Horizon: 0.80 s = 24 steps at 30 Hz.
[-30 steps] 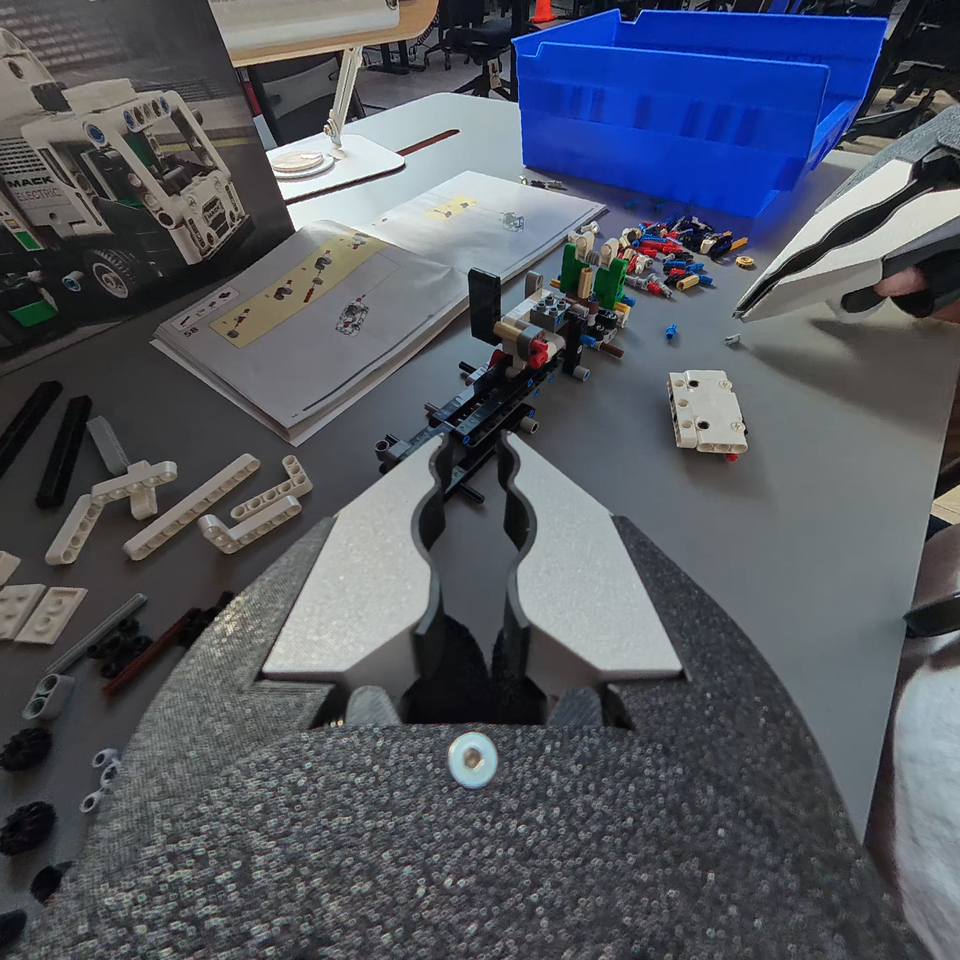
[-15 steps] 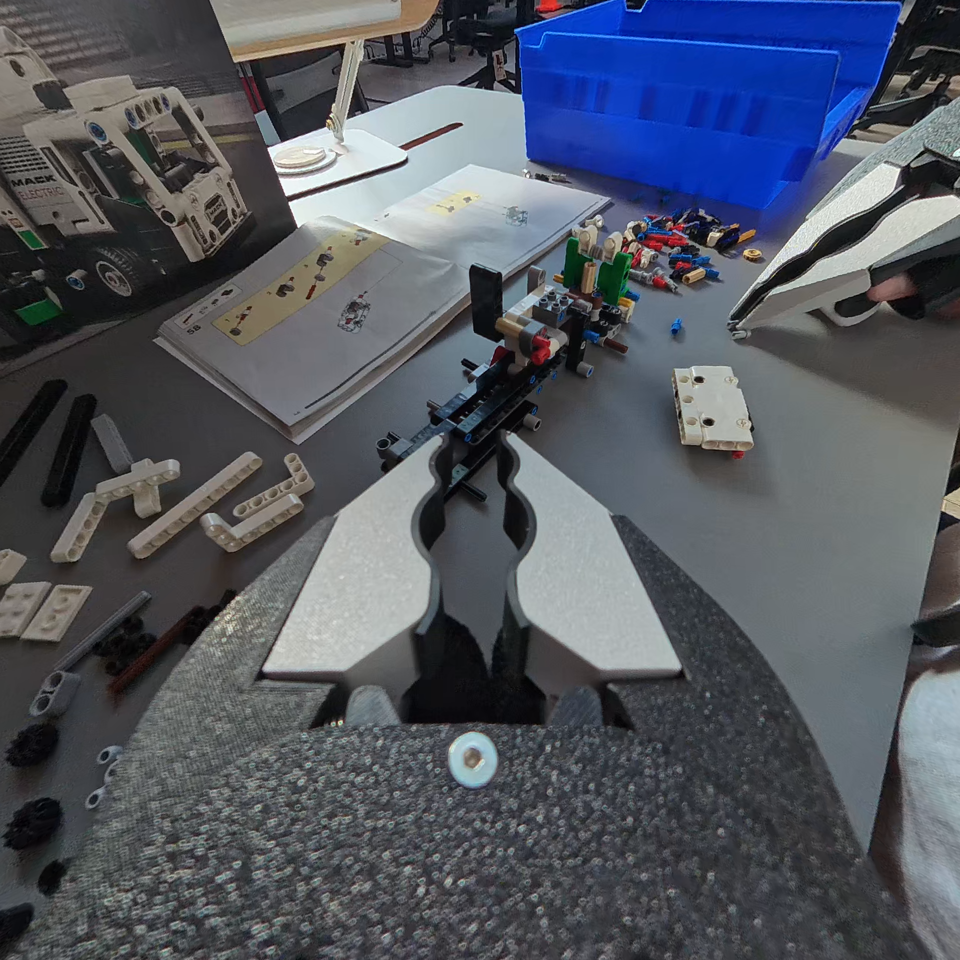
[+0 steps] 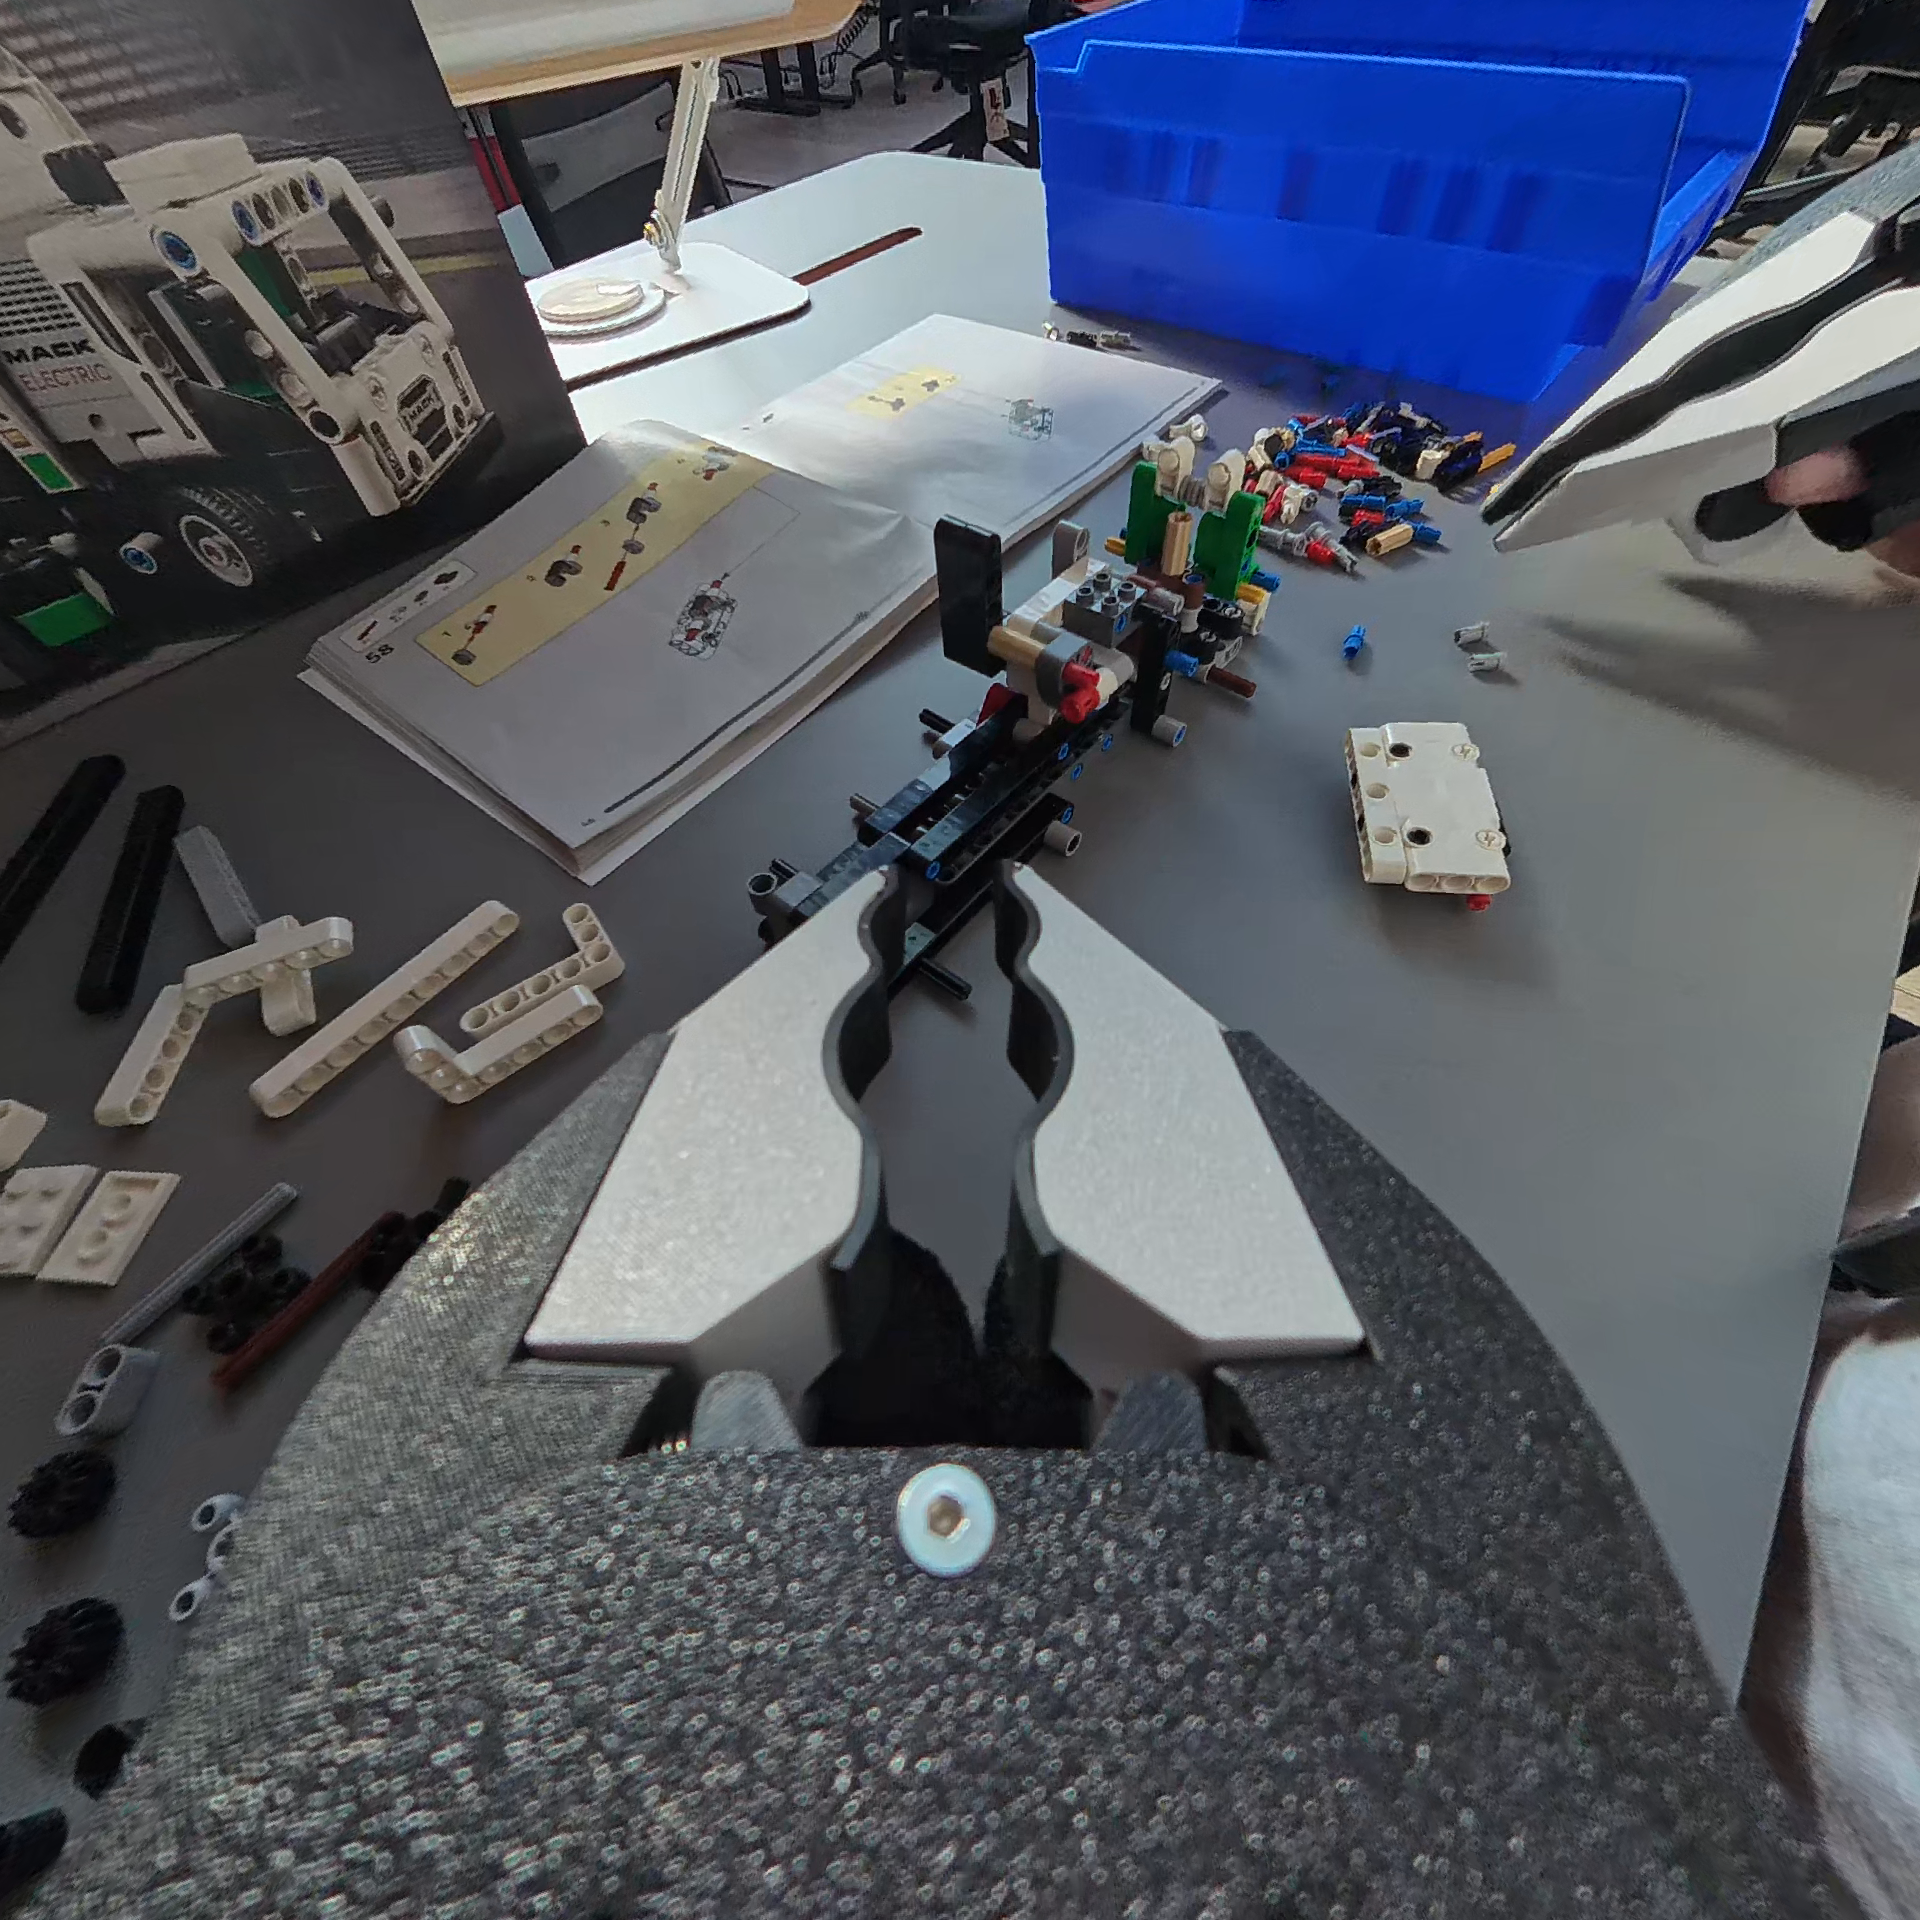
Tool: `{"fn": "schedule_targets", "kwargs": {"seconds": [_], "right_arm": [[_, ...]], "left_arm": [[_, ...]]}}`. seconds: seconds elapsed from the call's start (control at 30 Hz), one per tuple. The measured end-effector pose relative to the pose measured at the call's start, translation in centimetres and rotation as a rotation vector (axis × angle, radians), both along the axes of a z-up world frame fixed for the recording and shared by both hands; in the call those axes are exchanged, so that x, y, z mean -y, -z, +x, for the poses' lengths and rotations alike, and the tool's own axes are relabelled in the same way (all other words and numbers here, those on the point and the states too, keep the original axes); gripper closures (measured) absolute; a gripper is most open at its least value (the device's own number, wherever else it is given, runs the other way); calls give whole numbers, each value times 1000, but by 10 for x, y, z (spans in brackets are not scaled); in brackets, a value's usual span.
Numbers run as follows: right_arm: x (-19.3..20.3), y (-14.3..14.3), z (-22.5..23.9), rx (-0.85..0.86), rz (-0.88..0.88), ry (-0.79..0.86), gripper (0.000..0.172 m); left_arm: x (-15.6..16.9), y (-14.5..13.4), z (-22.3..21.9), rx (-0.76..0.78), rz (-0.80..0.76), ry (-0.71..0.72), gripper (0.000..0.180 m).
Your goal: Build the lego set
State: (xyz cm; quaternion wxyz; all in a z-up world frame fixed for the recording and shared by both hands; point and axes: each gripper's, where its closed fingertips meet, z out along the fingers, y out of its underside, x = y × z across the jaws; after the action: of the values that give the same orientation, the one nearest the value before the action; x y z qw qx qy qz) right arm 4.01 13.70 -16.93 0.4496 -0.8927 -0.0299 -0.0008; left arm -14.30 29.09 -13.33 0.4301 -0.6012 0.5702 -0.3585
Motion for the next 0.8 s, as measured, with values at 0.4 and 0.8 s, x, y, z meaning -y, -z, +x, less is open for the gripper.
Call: {"fn": "schedule_targets", "kwargs": {"seconds": [0.4,0.8], "right_arm": [[-35,-10,88,11,43,368,156],[-57,12,95,38,-52,311,169]], "left_arm": [[0,-1,0,4,6,-6,167],[-4,-3,-2,23,-14,-22,167]]}}
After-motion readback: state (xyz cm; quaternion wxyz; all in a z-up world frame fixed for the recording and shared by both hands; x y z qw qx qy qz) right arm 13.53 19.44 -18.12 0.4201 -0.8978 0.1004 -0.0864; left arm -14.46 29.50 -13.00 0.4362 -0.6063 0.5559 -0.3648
